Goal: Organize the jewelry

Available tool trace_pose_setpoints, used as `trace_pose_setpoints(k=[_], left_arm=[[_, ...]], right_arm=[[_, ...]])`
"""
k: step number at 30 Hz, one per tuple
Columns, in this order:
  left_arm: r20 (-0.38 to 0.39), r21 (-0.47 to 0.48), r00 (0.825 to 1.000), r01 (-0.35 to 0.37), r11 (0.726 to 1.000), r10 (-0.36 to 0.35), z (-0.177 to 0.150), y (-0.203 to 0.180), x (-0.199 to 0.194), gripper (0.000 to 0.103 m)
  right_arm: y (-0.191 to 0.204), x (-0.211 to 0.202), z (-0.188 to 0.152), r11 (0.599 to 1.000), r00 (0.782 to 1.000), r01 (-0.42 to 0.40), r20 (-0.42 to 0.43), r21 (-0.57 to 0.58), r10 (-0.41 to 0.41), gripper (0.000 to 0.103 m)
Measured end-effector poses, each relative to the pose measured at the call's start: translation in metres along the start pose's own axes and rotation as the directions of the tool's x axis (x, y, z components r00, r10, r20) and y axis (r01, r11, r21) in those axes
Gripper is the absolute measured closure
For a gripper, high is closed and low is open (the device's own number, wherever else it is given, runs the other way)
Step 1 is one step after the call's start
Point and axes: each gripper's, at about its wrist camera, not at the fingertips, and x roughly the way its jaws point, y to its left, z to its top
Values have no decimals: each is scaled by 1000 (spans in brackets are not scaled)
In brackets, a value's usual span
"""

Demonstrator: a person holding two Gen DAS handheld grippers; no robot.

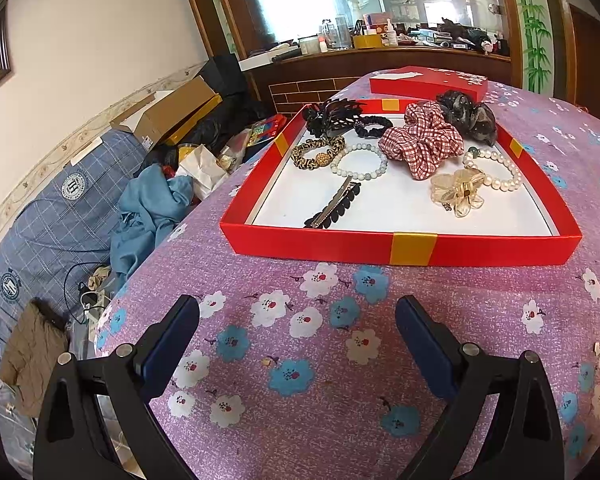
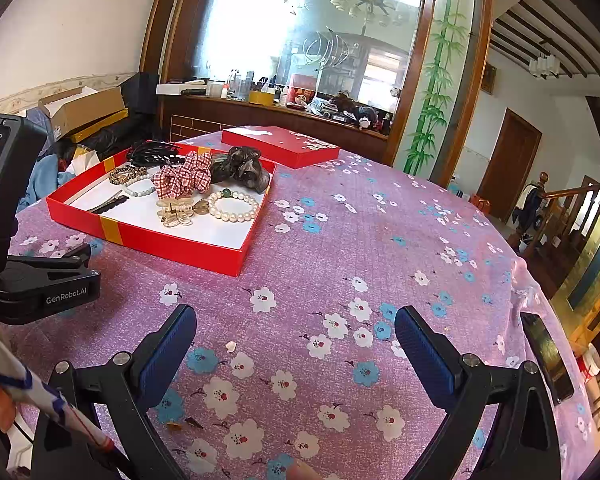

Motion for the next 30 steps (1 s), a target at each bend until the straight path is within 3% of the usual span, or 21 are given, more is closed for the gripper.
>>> trace_pose_setpoints(k=[30], left_arm=[[17, 0, 1000, 5, 1000, -5, 4, 0, -7, 5]], right_arm=[[-8, -2, -6, 1000, 1000, 10, -11, 6, -10, 2]])
